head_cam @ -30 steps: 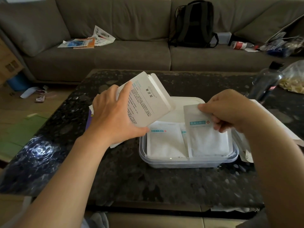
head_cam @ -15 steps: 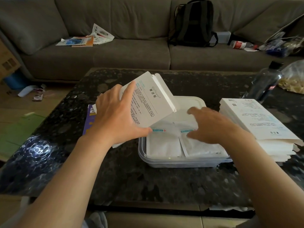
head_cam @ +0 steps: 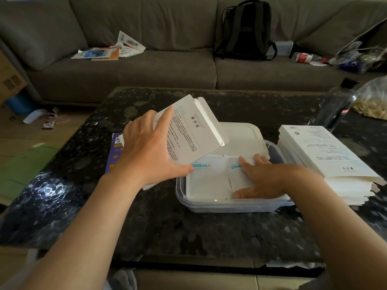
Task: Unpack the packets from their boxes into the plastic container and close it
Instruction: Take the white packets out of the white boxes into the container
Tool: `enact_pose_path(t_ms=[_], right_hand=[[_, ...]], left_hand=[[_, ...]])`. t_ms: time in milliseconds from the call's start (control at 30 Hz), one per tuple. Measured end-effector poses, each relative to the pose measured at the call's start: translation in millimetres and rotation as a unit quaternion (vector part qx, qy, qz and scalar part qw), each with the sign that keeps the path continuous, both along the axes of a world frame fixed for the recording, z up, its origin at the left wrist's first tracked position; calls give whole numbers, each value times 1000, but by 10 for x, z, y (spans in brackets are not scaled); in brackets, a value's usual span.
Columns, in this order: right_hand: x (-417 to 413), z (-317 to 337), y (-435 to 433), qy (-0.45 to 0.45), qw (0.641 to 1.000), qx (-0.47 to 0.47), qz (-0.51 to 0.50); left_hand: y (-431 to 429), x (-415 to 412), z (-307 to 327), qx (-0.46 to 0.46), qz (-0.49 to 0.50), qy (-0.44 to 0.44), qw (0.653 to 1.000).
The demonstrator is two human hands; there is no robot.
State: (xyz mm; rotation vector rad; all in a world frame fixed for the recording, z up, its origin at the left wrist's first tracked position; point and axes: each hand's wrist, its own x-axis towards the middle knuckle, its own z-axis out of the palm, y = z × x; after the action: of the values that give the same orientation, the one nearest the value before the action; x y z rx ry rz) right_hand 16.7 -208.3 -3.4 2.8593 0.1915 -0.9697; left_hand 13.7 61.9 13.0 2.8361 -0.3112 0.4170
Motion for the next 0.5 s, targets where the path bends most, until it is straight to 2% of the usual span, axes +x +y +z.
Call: enact_pose_path(t_ms=[167,233,300,400,500], right_hand=[[-22,31,28,-7,1000,-8,-12],[-25,20,13,-37,999,-5,-4],[-33,30,26,-83,996,33,16],[-45,48,93,-99,987,118,37],[-27,-36,119,-79,989,109,65]], left_hand=[[-8,5,-9,-2,-3,2,1000],[-21,16,-9,-1,-3,3,1000],[-29,31,-6,0,-3,4,1000],[-55,49,-11,-2,-4,-1,1000],[-77,60,-20,-9,-10,-2,1000]])
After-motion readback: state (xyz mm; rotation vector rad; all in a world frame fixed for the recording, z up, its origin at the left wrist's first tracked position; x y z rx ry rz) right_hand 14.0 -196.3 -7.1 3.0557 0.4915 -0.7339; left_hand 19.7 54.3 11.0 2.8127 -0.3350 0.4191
